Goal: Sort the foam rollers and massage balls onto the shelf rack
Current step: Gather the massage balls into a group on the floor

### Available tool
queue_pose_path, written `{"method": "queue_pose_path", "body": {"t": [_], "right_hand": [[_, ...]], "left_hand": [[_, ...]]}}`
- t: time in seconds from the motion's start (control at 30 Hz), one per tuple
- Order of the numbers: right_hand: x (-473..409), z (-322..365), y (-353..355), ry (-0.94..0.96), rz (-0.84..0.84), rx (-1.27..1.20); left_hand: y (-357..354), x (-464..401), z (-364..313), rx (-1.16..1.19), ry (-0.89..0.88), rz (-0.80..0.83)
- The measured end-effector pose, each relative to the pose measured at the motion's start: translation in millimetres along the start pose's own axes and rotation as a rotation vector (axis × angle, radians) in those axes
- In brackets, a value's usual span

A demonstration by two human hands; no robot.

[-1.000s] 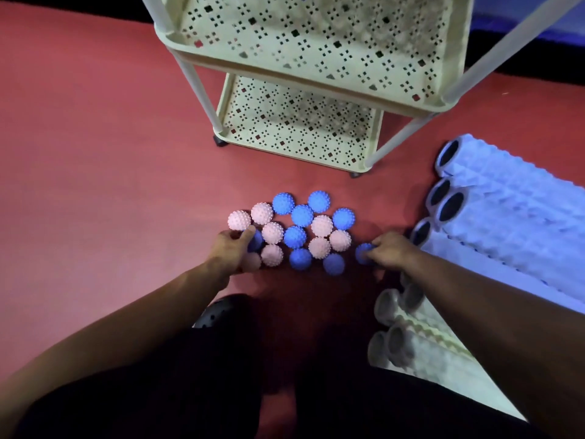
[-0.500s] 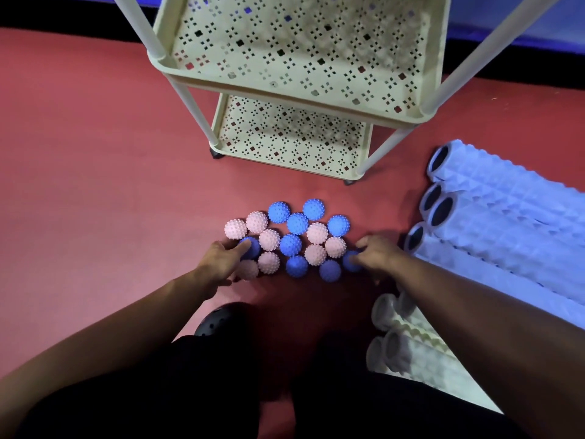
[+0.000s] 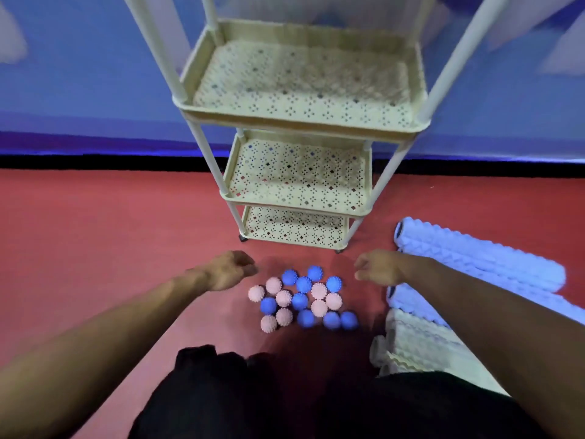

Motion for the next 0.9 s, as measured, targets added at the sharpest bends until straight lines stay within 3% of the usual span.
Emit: {"method": "queue_pose_path", "body": {"t": [0.33, 0.7, 0.9], "right_hand": [[193, 78, 72, 0.068, -0.238, 0.103], [346, 114, 51, 0.05, -0.386, 0.104], [388, 113, 32, 0.008, -0.411, 0.119]], "left_hand": [[60, 173, -119, -0.087, -0.302, -0.097], [30, 304, -170, -0.279, -0.483, -0.184], [15, 340, -179, -0.331, -0.58, -0.13]]}}
Point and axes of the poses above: each hand's wrist, its own x-axis away from the middle knuckle, its own y-axis out of the back of the hand, z = x × y, the point moved 5 cm from there along -x, towards the middle knuckle
